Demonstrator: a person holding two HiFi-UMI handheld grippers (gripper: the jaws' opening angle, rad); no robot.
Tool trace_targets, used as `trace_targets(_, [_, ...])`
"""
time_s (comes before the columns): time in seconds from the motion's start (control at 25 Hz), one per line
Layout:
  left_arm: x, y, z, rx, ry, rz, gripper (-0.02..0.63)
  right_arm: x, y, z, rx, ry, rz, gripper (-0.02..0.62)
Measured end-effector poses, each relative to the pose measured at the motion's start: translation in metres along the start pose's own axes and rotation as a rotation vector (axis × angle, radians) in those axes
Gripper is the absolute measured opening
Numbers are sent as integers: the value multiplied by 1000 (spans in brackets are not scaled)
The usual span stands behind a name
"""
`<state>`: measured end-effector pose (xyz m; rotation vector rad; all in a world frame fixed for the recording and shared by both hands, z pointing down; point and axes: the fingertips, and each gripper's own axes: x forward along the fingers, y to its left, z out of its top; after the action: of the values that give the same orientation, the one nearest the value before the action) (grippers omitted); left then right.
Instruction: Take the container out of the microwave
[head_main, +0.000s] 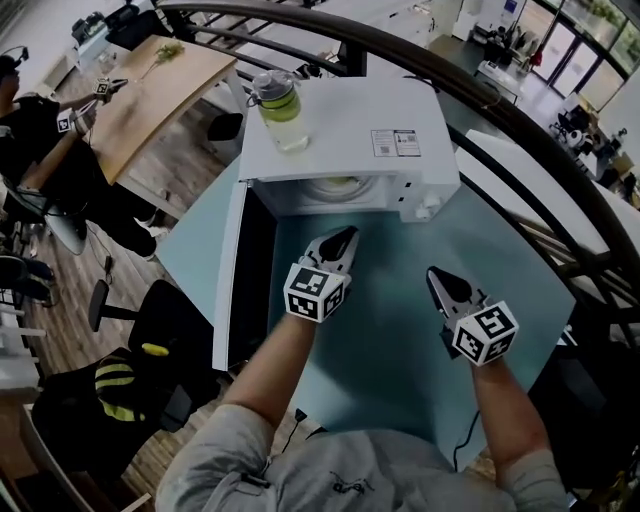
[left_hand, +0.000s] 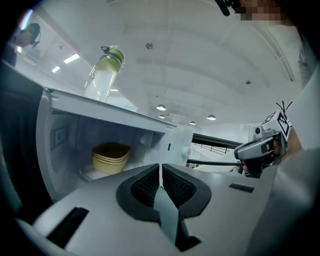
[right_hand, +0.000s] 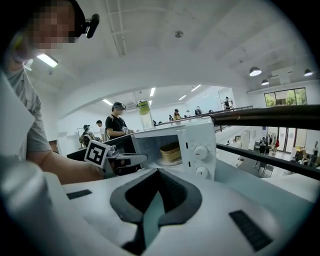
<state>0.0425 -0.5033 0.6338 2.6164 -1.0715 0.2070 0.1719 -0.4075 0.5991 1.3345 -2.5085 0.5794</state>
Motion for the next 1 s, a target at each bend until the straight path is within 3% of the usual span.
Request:
trace_targets(0.04, [6, 8, 1, 7, -1, 12, 21, 3, -1, -2, 2, 3, 4, 18])
trace_targets(0.28, [38, 40, 8, 69, 11, 58, 218, 22, -10, -11, 11, 24, 20, 18])
trace_targets(0.64, [68, 103, 0, 39, 63, 197, 416, 50, -13, -11, 15, 27, 66, 18])
trace_targets(0.84, [79, 142, -1, 60, 112, 292, 490, 56, -12, -18, 28, 37, 83, 18])
trace_targets(1.0, [92, 158, -2, 115, 176, 317, 534, 56, -16, -23, 41, 43, 83, 18])
